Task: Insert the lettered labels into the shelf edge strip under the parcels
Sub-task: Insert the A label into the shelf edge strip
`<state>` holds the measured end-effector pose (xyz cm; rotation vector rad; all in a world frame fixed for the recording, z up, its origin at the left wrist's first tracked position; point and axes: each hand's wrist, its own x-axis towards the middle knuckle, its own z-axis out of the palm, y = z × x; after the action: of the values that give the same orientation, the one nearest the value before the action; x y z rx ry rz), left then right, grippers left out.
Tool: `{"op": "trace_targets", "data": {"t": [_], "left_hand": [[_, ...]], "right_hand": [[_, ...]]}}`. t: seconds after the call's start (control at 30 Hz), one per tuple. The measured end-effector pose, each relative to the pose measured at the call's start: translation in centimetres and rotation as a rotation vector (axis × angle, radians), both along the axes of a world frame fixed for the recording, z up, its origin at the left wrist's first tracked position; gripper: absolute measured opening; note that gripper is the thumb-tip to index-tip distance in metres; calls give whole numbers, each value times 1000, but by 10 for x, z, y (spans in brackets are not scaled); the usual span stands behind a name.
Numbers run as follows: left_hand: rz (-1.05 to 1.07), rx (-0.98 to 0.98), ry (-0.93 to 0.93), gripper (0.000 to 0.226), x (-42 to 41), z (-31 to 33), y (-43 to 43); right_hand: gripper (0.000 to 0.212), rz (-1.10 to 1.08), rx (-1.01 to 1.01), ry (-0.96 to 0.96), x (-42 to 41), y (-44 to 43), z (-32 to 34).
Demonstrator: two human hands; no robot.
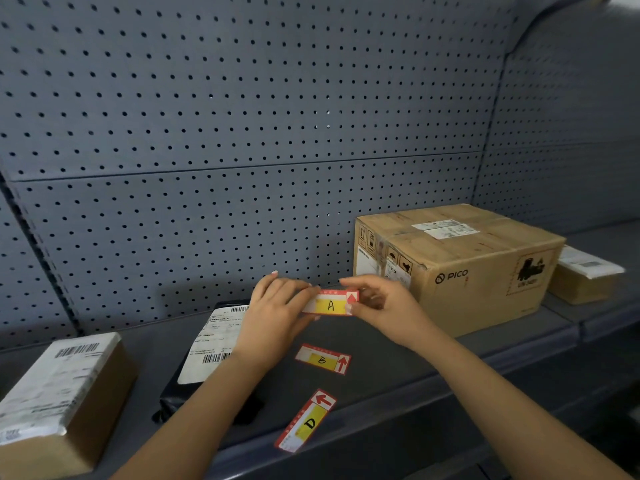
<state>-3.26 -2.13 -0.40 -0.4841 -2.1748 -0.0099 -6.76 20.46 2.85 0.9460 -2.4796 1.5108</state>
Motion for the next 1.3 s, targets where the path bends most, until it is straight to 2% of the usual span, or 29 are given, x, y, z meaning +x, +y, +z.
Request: {"op": "trace_targets", "data": {"t": [0.1, 0.23, 0.47, 0.6, 0.67, 0.83, 1.0, 1.13, 1.3], "left_hand": [[-13, 19, -8, 38, 2, 3, 0], [-29, 48, -46, 38, 4, 5, -2], [7, 123, -155, 48, 16, 6, -19], [73, 177, -175, 52, 33, 9, -39], [151, 220, -173, 52, 47, 10, -51], [363, 179, -185, 52, 96, 14, -71], [584, 282, -146, 51, 156, 15, -66], [752, 321, -87, 52, 217, 14, -55], [994, 347, -105, 49, 316, 11, -40]], "right_hand": [[53, -41, 231, 224, 6, -8, 3], [51, -101, 411, 458, 8, -17, 5], [48, -205, 414, 481, 6, -36, -1], [43, -191, 316, 510, 4, -59, -4], [42, -130, 264, 489, 5, -71, -7], [42, 71, 189, 467, 12, -99, -6], [42, 294, 121, 497, 34, -133, 8], [43, 443, 88, 565, 72, -160, 15], [39, 687, 4, 583, 150, -190, 17]]}}
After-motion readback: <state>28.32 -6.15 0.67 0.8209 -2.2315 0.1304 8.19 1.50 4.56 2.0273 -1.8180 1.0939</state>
